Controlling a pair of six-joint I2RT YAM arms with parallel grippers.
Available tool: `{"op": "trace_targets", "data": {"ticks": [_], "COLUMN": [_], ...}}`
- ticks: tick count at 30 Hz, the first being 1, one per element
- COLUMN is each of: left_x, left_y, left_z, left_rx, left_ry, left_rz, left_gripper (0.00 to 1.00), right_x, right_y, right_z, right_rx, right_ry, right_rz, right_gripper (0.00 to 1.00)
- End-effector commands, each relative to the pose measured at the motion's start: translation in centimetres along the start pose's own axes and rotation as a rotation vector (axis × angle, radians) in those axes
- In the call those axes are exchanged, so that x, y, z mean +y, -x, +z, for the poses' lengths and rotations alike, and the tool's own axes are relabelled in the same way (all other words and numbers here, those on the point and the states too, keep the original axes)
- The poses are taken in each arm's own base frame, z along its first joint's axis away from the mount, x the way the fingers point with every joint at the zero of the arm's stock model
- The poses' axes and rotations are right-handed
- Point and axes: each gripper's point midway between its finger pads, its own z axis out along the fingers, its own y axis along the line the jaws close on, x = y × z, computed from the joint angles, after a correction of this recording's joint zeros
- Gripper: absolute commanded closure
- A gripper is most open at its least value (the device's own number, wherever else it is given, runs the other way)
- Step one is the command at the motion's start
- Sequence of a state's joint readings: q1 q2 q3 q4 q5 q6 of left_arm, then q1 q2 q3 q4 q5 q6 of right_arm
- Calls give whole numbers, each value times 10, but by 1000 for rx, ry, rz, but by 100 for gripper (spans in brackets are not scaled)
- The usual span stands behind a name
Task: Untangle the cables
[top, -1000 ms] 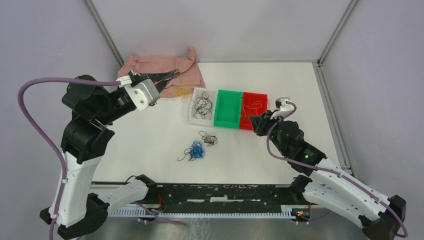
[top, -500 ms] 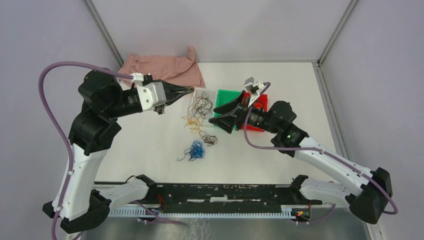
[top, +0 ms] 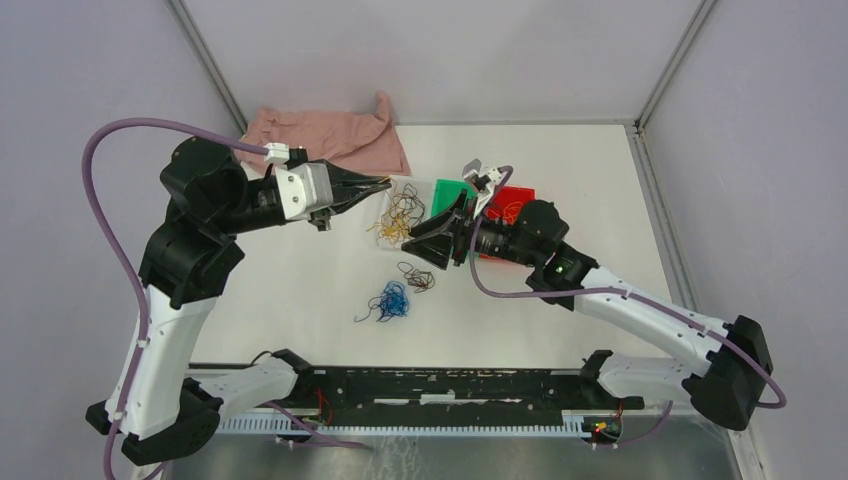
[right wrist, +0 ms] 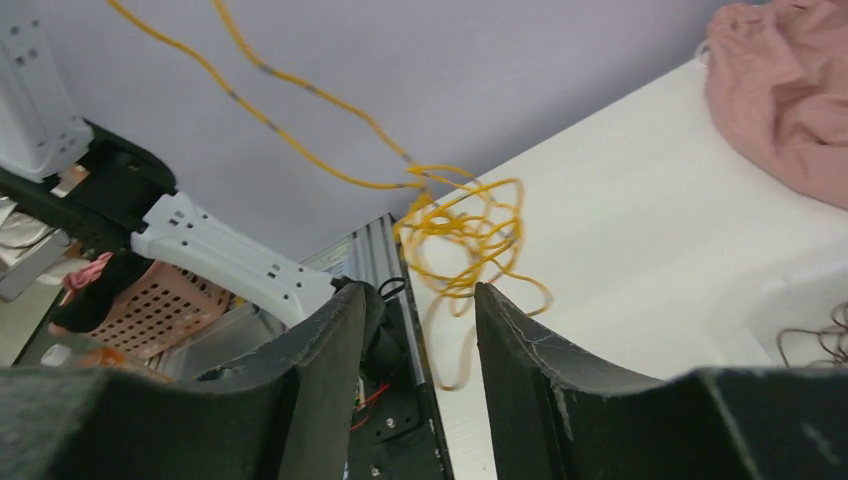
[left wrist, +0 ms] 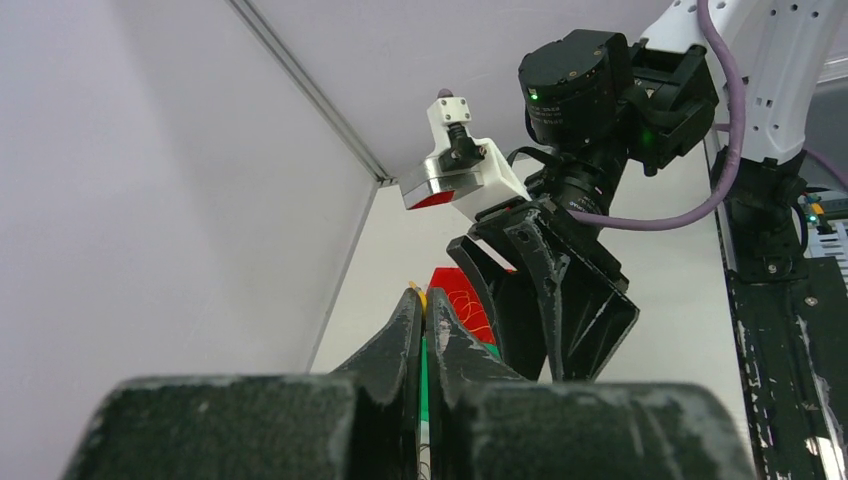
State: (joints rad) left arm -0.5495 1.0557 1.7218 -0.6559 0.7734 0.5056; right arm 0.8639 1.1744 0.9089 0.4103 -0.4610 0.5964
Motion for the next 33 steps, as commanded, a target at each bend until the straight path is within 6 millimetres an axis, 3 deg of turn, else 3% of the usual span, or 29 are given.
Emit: {"op": "trace_targets", "data": {"ticks": [1,3,6,9,12,20,26,30,33], "left_x": [-4,-5,-5,-4,-3,-1,0,1,1], "left_y": [19,20,20,20,21,25,26,26,23], "left_z": [-4,-4,-4,-4,-5,-4,-4,-5,-6], "left_rx": [-52,-55,-56,-53,-53,-65,-65,-64,-56], "left_ry": [-17,-23,-22,-15,-11,-5,1,9,13], "left_rz": [-4,-10,-9,-1,2,-4,-5,1,8], "left_gripper": [97,97,97,97,97,97,97,97,97], "right_x": [-17,-21,-11,3,3,-1,-3,-7,-17], "right_y": [29,31,27,19,12,14,15,15,15], "right_z": [-14,-19,-16,-10,-12,-5,2,-2,-12], "right_rx": [-97,-121,-92,-43,-33,-55,-62,-61,-69], "right_ry": [-170,-200,-139,-52,-45,-54,-50,-79,-157], "right_rz": [-90,-94,-83,-51,-42,-18,1,-6,-21], "right_gripper": [52,53,55,47,45,58,78,98,99]}}
